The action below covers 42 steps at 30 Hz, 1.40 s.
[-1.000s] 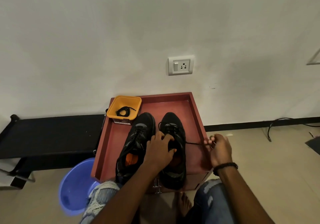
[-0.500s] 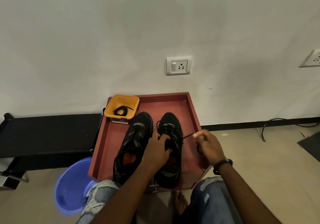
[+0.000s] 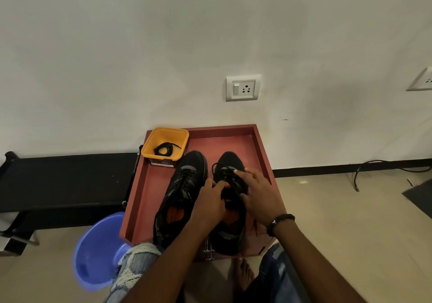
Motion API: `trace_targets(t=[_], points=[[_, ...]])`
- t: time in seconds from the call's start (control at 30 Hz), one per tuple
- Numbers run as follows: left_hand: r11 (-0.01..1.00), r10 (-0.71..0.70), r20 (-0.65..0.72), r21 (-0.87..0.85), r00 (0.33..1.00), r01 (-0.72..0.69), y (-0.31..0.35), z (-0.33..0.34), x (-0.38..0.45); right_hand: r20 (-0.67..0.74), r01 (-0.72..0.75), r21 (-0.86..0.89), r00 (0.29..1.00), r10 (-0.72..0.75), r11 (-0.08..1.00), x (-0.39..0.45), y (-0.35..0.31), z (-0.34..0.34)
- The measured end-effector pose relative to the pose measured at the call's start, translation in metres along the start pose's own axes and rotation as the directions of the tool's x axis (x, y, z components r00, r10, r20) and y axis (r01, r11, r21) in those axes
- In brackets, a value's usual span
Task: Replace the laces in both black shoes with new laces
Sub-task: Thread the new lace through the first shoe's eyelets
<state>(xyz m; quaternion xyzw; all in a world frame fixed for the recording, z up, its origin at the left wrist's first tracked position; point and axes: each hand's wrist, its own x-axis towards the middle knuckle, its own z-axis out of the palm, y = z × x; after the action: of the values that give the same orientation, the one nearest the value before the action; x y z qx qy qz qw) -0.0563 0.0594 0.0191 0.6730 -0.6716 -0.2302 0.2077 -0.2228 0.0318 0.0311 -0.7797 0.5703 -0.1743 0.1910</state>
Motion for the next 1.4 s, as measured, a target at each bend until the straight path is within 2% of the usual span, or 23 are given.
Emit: trace_targets(t=[0.1,0.23,0.33,0.4,0.47,0.57,0.63,0.7,0.77,0.8,0.87,0.9,0.97,1.03,1.1,1.17,1.23,1.33,1.4], points=[[0.999,-0.019,-0.028,-0.046,0.999,0.017,-0.002,0.000,-0.001,0.005,0.049,-0.087,0.999,-0.049,0.995,0.003,0.001,0.004],[0.986,-0.096,-0.110,-0.148,0.989,0.080,-0.004,-0.002,-0.003,0.079,-0.032,-0.114,0.996,0.042,0.993,-0.010,0.020,0.000],[0.961,-0.174,-0.101,-0.233,0.980,0.147,-0.009,0.000,0.000,0.290,-0.121,0.067,0.952,0.097,0.990,-0.016,0.038,-0.006],[0.917,-0.241,-0.037,-0.337,0.970,0.215,-0.011,0.000,0.005,0.368,-0.169,0.190,0.925,0.090,0.967,-0.013,0.041,-0.013],[0.812,-0.320,0.065,-0.494,0.945,0.309,-0.008,-0.003,0.012,0.311,-0.167,0.227,0.946,0.091,0.959,-0.006,0.040,-0.019],[0.577,-0.398,0.215,-0.697,0.892,0.425,0.000,-0.009,0.026,0.149,-0.187,0.287,0.978,0.149,0.939,0.010,0.029,-0.026],[0.468,-0.417,0.234,-0.773,0.878,0.428,0.007,-0.015,0.037,0.097,-0.190,0.310,0.981,0.168,0.932,0.021,0.018,-0.028],[0.408,-0.467,0.216,-0.808,0.857,0.426,0.017,-0.025,0.049,0.075,-0.174,0.327,0.985,0.158,0.929,0.031,0.011,-0.029],[0.451,-0.441,0.149,-0.815,0.885,0.363,0.022,-0.037,0.059,0.084,-0.180,0.351,0.983,0.160,0.919,0.038,0.004,-0.029],[0.521,-0.370,0.103,-0.800,0.923,0.299,0.024,-0.045,0.061,0.084,-0.168,0.345,0.985,0.147,0.923,0.041,0.000,-0.030],[0.701,-0.141,0.053,-0.700,0.989,0.137,0.027,-0.055,0.061,0.065,-0.100,0.315,0.994,0.084,0.944,0.050,-0.007,-0.029],[0.784,-0.021,0.064,-0.618,0.998,0.056,0.029,-0.061,0.059,0.060,-0.064,0.314,0.997,0.048,0.947,0.054,-0.010,-0.029],[0.897,0.177,0.128,-0.429,0.976,-0.107,0.034,-0.069,0.057,0.048,-0.002,0.295,0.999,-0.012,0.956,0.062,-0.015,-0.030],[0.928,0.277,0.186,-0.306,0.943,-0.213,0.033,-0.071,0.058,0.022,-0.003,0.240,1.000,-0.002,0.971,0.066,-0.013,-0.030],[0.941,0.287,0.199,-0.238,0.937,-0.238,0.032,-0.072,0.055,-0.025,-0.108,0.276,0.993,0.119,0.955,0.064,-0.009,-0.032],[0.950,0.266,0.183,-0.215,0.947,-0.225,0.031,-0.073,0.051,-0.056,-0.156,0.254,0.983,0.176,0.954,0.058,-0.002,-0.035],[0.959,0.238,0.164,-0.192,0.957,-0.206,0.030,-0.072,0.050,0.022,-0.188,0.239,0.982,0.189,0.953,0.050,0.007,-0.037],[0.978,0.193,0.178,-0.114,0.965,-0.175,0.024,-0.071,0.050,0.079,-0.306,0.511,0.947,0.311,0.803,0.035,0.018,-0.034],[0.984,0.174,0.188,-0.057,0.967,-0.166,0.018,-0.067,0.050,0.069,-0.306,0.627,0.938,0.341,0.717,0.027,0.021,-0.032]])
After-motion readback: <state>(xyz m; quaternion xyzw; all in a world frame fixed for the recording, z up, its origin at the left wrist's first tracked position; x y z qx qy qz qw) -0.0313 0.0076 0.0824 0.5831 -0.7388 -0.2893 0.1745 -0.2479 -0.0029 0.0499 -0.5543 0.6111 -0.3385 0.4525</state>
